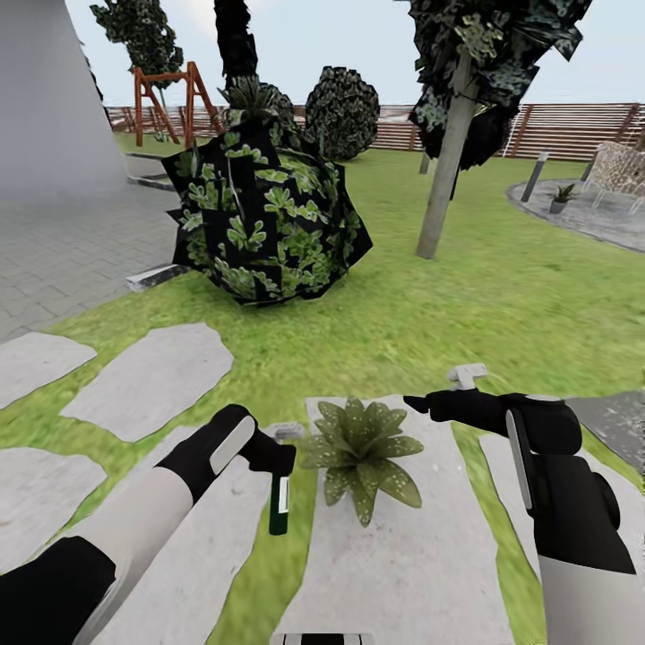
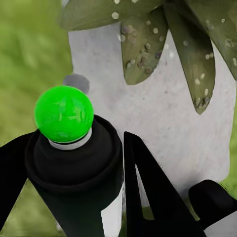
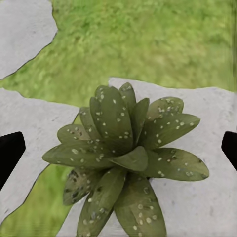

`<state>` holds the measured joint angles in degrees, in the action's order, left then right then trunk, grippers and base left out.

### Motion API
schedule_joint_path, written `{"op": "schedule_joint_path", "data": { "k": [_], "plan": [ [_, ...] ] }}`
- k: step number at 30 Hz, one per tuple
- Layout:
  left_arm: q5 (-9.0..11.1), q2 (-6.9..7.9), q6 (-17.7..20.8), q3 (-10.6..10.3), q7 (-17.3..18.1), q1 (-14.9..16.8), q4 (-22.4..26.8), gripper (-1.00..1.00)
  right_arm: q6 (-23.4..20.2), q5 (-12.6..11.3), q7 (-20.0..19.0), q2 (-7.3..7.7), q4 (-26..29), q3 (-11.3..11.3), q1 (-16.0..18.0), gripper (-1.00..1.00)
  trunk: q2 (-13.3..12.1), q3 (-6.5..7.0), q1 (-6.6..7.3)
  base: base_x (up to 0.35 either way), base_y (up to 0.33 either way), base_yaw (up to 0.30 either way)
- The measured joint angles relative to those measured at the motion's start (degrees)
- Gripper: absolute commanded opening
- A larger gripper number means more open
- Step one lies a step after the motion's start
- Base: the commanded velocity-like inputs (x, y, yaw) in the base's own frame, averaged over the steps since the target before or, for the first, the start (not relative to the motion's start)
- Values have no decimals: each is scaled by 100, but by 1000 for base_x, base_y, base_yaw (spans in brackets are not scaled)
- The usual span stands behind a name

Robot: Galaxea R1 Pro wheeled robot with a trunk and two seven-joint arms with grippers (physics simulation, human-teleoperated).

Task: Pick up the pesticide atomizer in the garden and spray insectifuge to fully cover both potted plants in the garden.

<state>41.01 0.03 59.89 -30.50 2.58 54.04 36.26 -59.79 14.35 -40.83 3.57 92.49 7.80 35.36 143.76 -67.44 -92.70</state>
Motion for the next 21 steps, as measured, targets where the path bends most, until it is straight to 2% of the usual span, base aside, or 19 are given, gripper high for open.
{"op": "schedule_joint_path", "data": {
  "k": [7, 13, 15, 16, 18, 21],
  "plan": [
    [-13, -10, 0, -47, -4, -75, -14, -100, 0, 0, -7, 4, 0, 0, -2, 100, 0, 0, 0, 171, 311, -275],
    [-41, -11, 2, -102, 199, -242, -170, -100, 0, 0, -7, 5, 0, 0, 0, 100, 0, 0, 0, 175, 310, -276],
    [-35, -17, 2, -407, 216, -242, -198, -100, 0, 1, -7, 5, 0, 0, 0, 100, 0, 0, 0, 184, 308, -276],
    [-30, -18, 3, -496, 220, -241, -200, -100, 0, 1, -7, 5, 0, 0, 0, 100, 0, 0, 0, 186, 307, -276],
    [2, -15, 3, -591, 268, -240, -187, -100, 0, -3, -7, 4, 0, 0, 0, 100, 1, 0, 1, 187, 307, -276],
    [-18, 16, 5, -637, 721, -246, -128, -100, 0, 0, -7, 4, 0, 0, 0, 100, 0, 0, 1, 188, 306, -276]
  ]
}}
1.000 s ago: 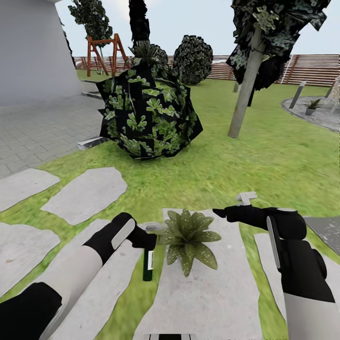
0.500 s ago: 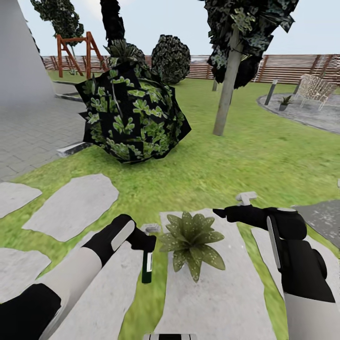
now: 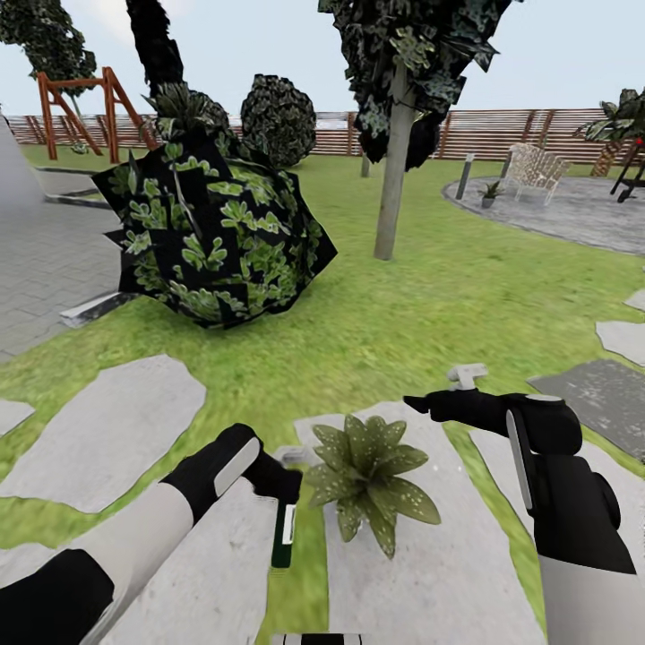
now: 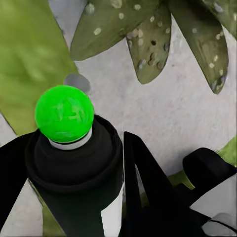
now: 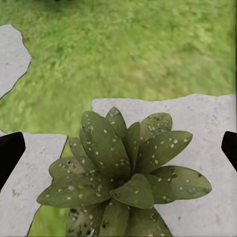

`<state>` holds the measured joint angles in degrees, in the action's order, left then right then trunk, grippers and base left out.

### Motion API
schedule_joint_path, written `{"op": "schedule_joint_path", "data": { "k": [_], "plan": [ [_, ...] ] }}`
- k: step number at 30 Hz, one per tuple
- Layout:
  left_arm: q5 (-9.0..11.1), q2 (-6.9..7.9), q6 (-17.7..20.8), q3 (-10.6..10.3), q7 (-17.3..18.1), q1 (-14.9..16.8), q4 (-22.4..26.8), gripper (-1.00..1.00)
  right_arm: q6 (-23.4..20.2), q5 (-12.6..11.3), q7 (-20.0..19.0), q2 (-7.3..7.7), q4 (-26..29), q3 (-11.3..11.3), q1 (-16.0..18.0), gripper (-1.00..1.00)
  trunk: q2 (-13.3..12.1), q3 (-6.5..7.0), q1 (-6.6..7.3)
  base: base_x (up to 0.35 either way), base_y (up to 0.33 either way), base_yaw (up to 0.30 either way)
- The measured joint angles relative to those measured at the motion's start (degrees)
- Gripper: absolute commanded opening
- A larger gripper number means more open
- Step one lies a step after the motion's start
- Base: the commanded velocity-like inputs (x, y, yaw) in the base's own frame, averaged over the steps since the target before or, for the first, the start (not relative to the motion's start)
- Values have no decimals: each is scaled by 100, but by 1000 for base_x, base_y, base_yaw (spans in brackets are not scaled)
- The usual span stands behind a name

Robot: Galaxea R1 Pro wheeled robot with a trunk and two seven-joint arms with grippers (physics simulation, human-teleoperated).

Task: Pick up the pesticide atomizer in the garden and spray insectifuge to fully cover both potted plants in the garden.

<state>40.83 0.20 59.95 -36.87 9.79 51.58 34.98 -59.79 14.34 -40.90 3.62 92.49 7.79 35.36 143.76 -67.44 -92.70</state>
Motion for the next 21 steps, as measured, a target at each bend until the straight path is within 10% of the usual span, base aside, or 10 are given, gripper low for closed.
{"op": "schedule_joint_path", "data": {
  "k": [9, 21],
  "plan": [
    [-91, 142, -85, -7, 233, -173, 65, -100, -3, 0, 1, -1, 1, -1, -10, 100, 0, -1, -2, 119, 174, -165],
    [-67, 1666, -900, 138, -325, -2041, 3454, -100, -4, -19, -164, -16, 1, -57, -122, 100, -16, 265, 30, 0, 0, 0]
  ]
}}
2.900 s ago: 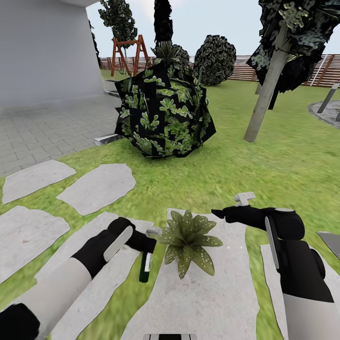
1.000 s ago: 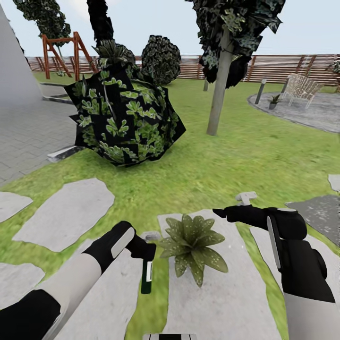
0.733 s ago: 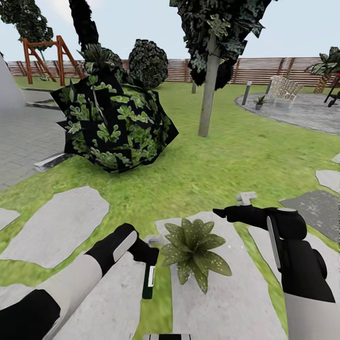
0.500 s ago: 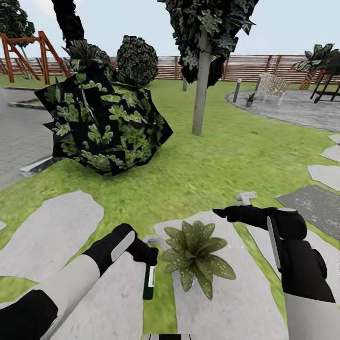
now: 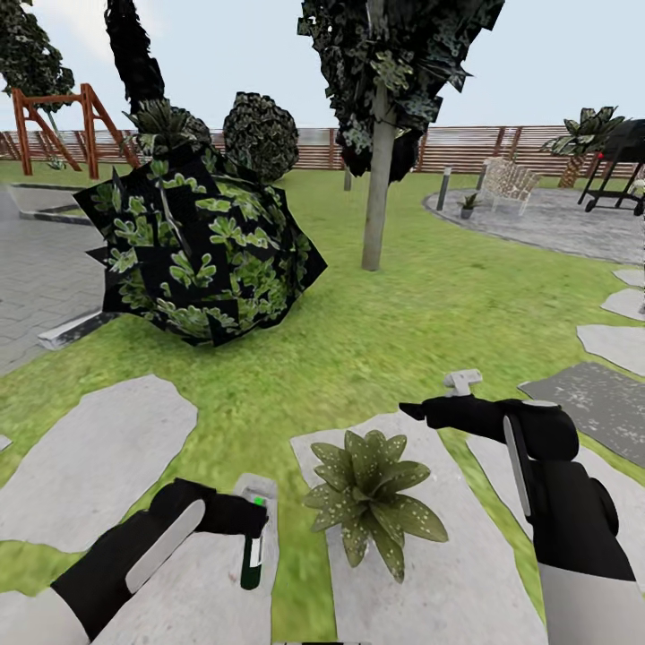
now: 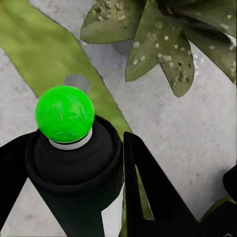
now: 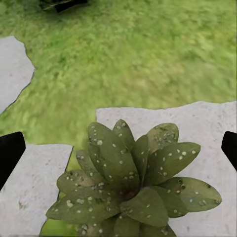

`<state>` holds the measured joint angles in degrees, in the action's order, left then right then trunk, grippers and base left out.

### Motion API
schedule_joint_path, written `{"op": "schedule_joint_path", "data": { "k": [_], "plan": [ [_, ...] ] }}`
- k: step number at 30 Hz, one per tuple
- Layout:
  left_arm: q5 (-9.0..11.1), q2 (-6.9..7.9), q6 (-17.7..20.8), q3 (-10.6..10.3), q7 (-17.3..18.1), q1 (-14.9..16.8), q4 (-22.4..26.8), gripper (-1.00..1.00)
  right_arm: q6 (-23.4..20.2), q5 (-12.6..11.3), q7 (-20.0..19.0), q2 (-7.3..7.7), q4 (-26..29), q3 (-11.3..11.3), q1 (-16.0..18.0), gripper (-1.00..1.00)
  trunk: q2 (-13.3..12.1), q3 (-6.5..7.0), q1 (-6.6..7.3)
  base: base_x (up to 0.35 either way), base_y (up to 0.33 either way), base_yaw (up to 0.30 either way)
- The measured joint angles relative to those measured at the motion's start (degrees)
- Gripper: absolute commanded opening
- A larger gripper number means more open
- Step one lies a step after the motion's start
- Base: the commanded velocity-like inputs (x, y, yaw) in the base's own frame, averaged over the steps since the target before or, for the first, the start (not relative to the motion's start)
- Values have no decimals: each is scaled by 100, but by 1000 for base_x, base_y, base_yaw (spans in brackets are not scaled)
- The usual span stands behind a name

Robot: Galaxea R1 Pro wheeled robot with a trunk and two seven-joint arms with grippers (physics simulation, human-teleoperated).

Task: Pick up the pesticide atomizer in the garden and spray insectifuge to fully cover both potted plants in the garden.

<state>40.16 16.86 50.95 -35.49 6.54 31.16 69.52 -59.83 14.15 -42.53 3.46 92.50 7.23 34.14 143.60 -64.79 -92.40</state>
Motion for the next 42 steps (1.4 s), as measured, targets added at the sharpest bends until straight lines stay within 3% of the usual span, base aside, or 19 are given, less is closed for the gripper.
{"op": "schedule_joint_path", "data": {
  "k": [1, 2, 4, 10, 12, 16, 18, 19, 21, 23, 24, 25, 28, 29, 30, 32, 35, 39, 42],
  "plan": [
    [-1, 94, 1, 44, -134, -112, 410, -100, 0, -4, -182, -1, 0, -7, -13, 100, -1, 22, 3, 0, 0, 0],
    [5, 214, 20, 230, -257, -257, 853, -100, 12, -11, -566, -2, 0, -5, -38, 100, -3, 45, 5, 0, 0, 0],
    [31, 318, 43, 493, -312, -376, 1149, -100, 276, -2, -968, -12, 0, -2, -68, 100, -6, 89, 10, 0, 0, 0],
    [98, 380, 45, 730, -245, -444, 1519, -100, 600, -3, -1256, -23, 0, 39, -93, 100, -14, 222, 26, 0, 0, 0],
    [100, 350, -35, 899, -240, -455, 1817, -100, 628, -23, -1288, -52, 0, 0, -89, 100, -16, 266, 31, 0, 0, 0],
    [91, 296, 24, 936, -246, -452, 1904, -100, 623, -17, -1332, -59, 0, -72, -88, 100, -22, 355, 41, 0, 0, 0],
    [67, 249, -8, 894, -259, -450, 1932, -100, 598, -19, -1347, -52, 0, -294, -88, 100, -25, 399, 46, 0, 0, 0],
    [60, 233, -52, 832, -261, -450, 1960, -100, 588, -22, -1354, -44, 0, -391, -88, 100, -26, 421, 49, 0, 0, 0],
    [17, 283, -442, 488, -216, -453, 1988, -100, 584, -30, -1367, -63, 0, -533, -94, 100, -29, 465, 54, 0, 0, 0],
    [-9, 503, -756, 300, 107, -466, 1935, -100, 608, -40, -1920, -54, -1, -642, -103, 100, -31, 510, 59, 0, 0, 0],
    [-47, 635, -1109, 263, 629, -518, 1839, -100, 630, -27, -2608, -57, -1, -836, -105, 100, -33, 532, 61, 0, 0, 0],
    [-186, 720, -1341, 254, 1058, -545, 1761, -100, 649, 14, -2890, -65, -2, -944, -106, 100, -34, 554, 64, 0, 0, 0],
    [-539, 789, -1559, 265, 1881, -566, 1523, -100, 651, 53, -3104, -72, -8, -1055, -106, 100, -38, 621, 72, 0, 0, 0],
    [-573, 791, -1597, 274, 2024, -567, 1454, -100, 650, 56, -3122, -72, -10, -1066, -106, 100, -74, 639, 91, 0, 0, 0],
    [-645, 794, -1737, 307, 2433, -570, 1233, -100, 647, 58, -3155, -73, -15, -1103, -106, 100, -114, 657, 113, 0, 0, 0],
    [-678, 768, -1923, 335, 2979, -567, 841, -100, 644, 60, -3178, -73, -18, -1388, -106, 100, -195, 693, 157, 0, 0, 0],
    [-703, 743, -2039, 340, 3319, -553, 477, -100, 643, 74, -3176, -78, -29, -1846, -106, 100, -315, 747, 223, 0, 0, 0],
    [-704, 740, -2253, 344, 3457, -550, 363, -100, 643, 92, -3127, -94, -90, -2011, -106, 100, -475, 819, 311, 0, 0, 0],
    [-712, 732, -2357, 343, 3489, -548, 333, -100, 649, 77, -2875, -93, -139, -2076, -106, 100, -557, 855, 355, 0, 0, 0]
  ]
}}
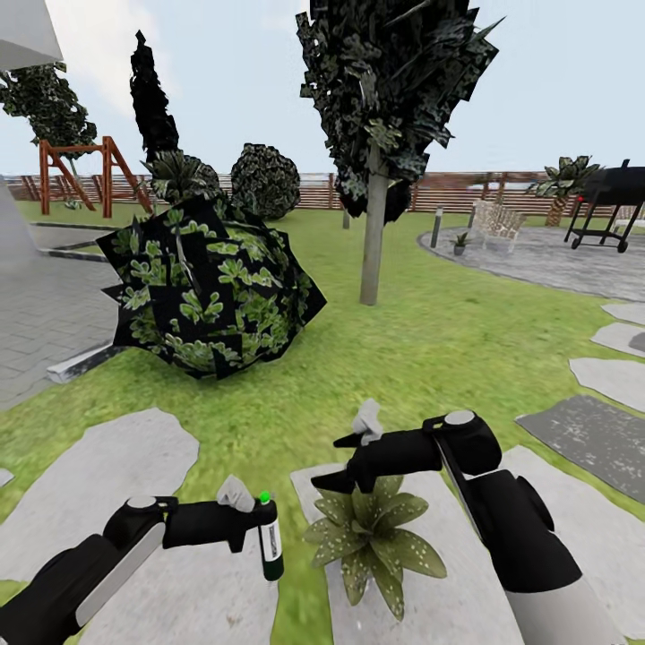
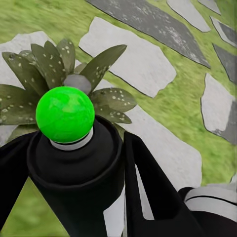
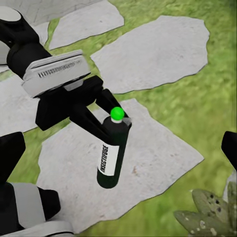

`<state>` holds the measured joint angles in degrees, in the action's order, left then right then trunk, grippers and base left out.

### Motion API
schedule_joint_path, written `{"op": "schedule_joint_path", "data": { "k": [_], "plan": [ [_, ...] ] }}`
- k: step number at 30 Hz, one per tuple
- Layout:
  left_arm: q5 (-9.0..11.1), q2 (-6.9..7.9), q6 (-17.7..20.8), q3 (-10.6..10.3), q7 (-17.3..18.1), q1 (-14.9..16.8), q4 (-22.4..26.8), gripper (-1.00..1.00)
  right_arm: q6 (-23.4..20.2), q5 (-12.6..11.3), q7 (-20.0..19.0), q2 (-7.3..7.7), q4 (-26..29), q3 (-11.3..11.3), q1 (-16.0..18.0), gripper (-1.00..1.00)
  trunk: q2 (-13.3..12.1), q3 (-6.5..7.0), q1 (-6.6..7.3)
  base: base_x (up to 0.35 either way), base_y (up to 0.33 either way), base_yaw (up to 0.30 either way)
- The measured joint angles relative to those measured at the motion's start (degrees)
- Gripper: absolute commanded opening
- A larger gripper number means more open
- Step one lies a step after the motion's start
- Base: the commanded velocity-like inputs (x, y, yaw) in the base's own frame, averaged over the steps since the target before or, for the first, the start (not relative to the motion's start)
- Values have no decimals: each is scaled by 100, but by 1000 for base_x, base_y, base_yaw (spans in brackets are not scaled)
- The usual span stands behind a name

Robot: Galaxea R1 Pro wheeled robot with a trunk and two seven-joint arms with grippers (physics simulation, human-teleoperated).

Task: Pick up the pesticide atomizer in the garden and spray insectifuge to fully cover both potted plants in the garden.

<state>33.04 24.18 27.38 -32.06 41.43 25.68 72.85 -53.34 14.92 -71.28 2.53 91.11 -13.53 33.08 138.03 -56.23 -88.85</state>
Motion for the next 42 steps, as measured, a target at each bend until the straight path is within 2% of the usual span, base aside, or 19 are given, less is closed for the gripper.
{"op": "schedule_joint_path", "data": {
  "k": [4, 9, 13, 15, 20, 22, 25, 26, 29, 30, 33, 37, 39, 42],
  "plan": [
    [2, 0, -310, -28, 2, -8, 49, -100, -2, -7, 92, -4, -11, -13, 0, 100, 0, 0, 2, 139, -8, 0],
    [203, -5, -443, -18, -314, -59, 4, -100, -18, 2, 116, -19, -16, -35, 0, 100, 0, 0, 0, 42, -6, 0],
    [255, -116, -444, -2, -592, -113, -81, -100, -29, -10, 245, -159, -48, -21, 0, 100, 0, 0, 0, 6, -1, 0],
    [256, -148, -653, 1, -680, -90, -330, -100, -19, -32, 329, -187, -54, 19, 0, 100, 0, 0, 0, 1, 0, 0],
    [229, -160, -1826, 9, -348, -72, -494, -100, -28, -29, 359, -203, -56, 28, 0, 100, 0, 0, 0, 0, 0, 0],
    [248, -163, -1987, 84, -169, -67, -731, -100, -34, -26, 356, -204, -57, 21, 0, 100, 0, 0, 0, 0, 0, 0],
    [234, -211, -2107, 221, 360, -65, -989, -100, -76, -13, 366, -237, -128, -27, 0, 100, 0, 0, 0, 0, 0, 0],
    [222, -237, -2134, 241, 470, -65, -1046, -100, -84, -8, 371, -264, -180, -32, 0, -100, 0, 0, 0, 0, 0, 0],
    [181, -305, -2196, 268, 586, -62, -1267, -100, -104, -5, 460, -304, -287, -18, 1, -100, 0, 0, 0, 0, 0, 0],
    [107, -332, -2211, 271, 599, -61, -1308, -100, -108, -4, 487, -314, -309, -29, 1, -100, 0, 0, 0, 0, 0, 0],
    [-318, -448, -2231, 277, 648, -58, -1350, -100, -114, 3, 531, -375, -378, -53, 1, -100, 0, 0, 0, 0, 0, 0],
    [-526, -598, -2217, 268, 683, 28, -1335, -100, -107, 6, 554, -421, -395, -60, 1, -100, 0, 0, 0, 0, 0, 0],
    [-721, -771, -2170, 260, 692, 109, -1333, -100, -114, -1, 563, -482, -415, -70, -1, -100, 0, 0, 0, 0, 0, 0],
    [-947, -953, -2141, 259, 697, 204, -1337, -100, -109, -1, 570, -567, -436, -67, -28, -100, 0, 0, 0, 0, 0, 0]
  ]
}}
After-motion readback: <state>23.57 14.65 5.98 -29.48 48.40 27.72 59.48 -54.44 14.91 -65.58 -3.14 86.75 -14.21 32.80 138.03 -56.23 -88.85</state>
